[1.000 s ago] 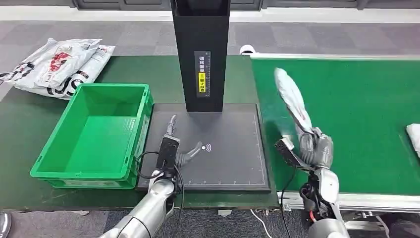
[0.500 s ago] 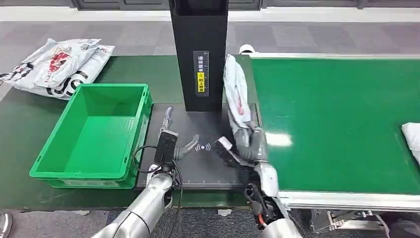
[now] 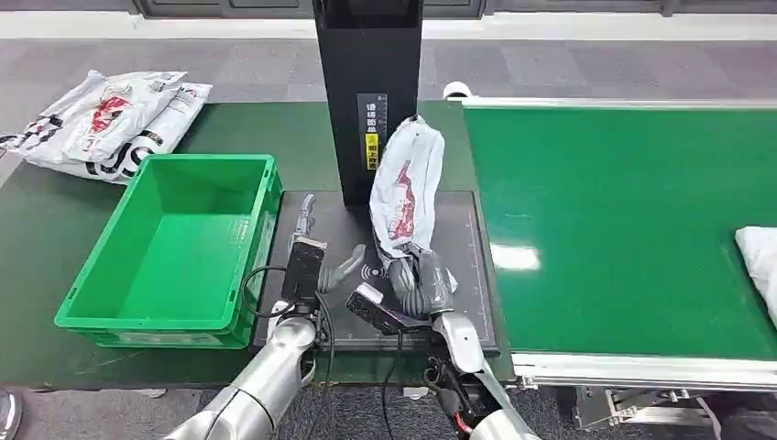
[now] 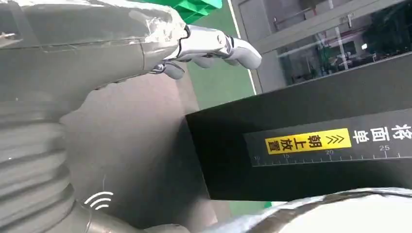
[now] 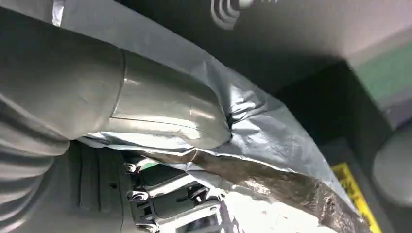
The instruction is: Moved the parcel from conveyor to table for the left to box.
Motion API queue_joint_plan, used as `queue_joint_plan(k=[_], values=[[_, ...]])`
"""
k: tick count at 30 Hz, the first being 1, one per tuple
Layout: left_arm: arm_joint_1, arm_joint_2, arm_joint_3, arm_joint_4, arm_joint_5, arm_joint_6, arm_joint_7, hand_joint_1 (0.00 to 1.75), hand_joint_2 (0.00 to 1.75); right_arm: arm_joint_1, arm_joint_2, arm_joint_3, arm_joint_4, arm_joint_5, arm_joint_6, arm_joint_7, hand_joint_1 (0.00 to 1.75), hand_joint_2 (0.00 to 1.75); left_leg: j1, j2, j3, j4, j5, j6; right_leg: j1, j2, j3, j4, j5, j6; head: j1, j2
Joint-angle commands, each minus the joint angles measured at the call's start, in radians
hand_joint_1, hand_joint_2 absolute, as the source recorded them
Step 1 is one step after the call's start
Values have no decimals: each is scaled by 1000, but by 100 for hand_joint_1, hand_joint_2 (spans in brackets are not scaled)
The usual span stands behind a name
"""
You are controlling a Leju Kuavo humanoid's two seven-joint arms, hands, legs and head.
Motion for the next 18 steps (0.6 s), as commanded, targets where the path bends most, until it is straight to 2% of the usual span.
queue_joint_plan(k=[1,3,4,5,9,11,12,15,18], values=[[-21,21,21,-48,23,-1,4,0,175,-38,-26,273,185,-96,359,-72,175,175,1,2,1,0,0,0,1,1,1,-1,0,-1,0,0],[-13,23,21,-83,34,-4,4,0,175,-27,-34,312,204,-76,390,-75,175,175,0,3,3,-2,0,0,0,1,2,-2,0,-1,0,0],[-9,24,18,-94,35,-6,4,0,175,-24,-38,322,206,-69,389,-57,56,175,0,2,2,-1,0,0,1,1,2,-1,0,-1,0,0],[-3,25,11,-116,34,-3,4,0,175,-14,-42,325,196,-76,362,-61,0,175,0,2,3,-2,0,0,1,0,2,-2,0,-1,0,0],[20,30,-13,-175,34,2,4,0,175,11,-68,252,126,-163,261,-79,0,175,0,2,5,-3,0,0,1,0,4,-4,1,-1,0,0],[37,40,-29,-217,35,16,4,0,175,13,-87,221,80,-202,247,-89,0,175,0,2,5,-4,1,0,1,-1,4,-4,1,-1,0,0],[69,48,-28,-323,43,78,4,0,175,43,-92,147,18,-292,220,-120,0,175,0,1,4,-2,0,0,0,-1,3,-2,0,-1,0,0],[105,75,-18,-390,67,89,4,0,175,101,-156,117,-97,-326,244,-161,0,175,0,2,4,-2,0,0,0,0,3,-2,0,-1,0,0],[119,81,-6,-416,63,109,4,0,175,175,-153,94,-246,-325,232,-152,0,175,0,0,5,-3,0,0,0,-3,4,-4,0,-1,0,0]])
